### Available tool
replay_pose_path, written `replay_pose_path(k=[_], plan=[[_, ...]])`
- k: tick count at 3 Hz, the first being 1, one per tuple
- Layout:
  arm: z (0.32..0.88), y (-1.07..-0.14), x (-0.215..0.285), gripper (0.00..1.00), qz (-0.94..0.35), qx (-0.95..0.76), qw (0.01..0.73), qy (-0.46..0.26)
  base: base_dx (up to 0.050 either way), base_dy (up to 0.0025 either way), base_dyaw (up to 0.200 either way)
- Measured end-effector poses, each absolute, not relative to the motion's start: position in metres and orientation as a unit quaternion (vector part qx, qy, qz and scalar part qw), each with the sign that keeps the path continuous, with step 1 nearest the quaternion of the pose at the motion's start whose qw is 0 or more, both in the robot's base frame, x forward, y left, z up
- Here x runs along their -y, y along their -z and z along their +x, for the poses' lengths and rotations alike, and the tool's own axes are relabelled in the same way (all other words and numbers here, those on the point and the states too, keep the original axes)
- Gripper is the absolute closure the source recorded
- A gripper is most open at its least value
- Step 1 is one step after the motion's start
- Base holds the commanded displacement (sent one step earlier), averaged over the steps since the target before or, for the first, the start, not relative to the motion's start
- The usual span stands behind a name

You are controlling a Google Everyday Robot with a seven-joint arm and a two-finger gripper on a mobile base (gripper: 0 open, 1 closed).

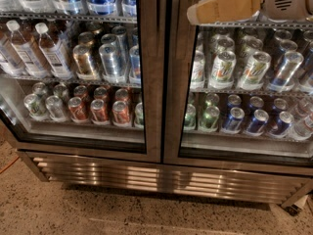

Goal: Open right fridge door

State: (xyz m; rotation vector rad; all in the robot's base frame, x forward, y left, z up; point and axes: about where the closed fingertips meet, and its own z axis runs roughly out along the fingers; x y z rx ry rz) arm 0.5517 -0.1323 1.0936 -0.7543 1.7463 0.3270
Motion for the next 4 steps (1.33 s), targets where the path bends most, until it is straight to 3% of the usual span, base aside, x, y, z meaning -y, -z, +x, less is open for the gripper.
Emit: replay_pose_path(k=[2,3,4], plan=[[0.5517,-1.0936,0.1323,0.00,-0.321,-0.744,0.569,-0.139,-0.050,-0.00002,0.000],[0.5516,-1.0937,0.1322,0.00,-0.321,-0.744,0.569,-0.139,0.000,0.00001,-0.200],[0.5516,-1.0937,0.1322,0.00,-0.321,-0.744,0.569,-0.139,0.000,0.00000,0.000]])
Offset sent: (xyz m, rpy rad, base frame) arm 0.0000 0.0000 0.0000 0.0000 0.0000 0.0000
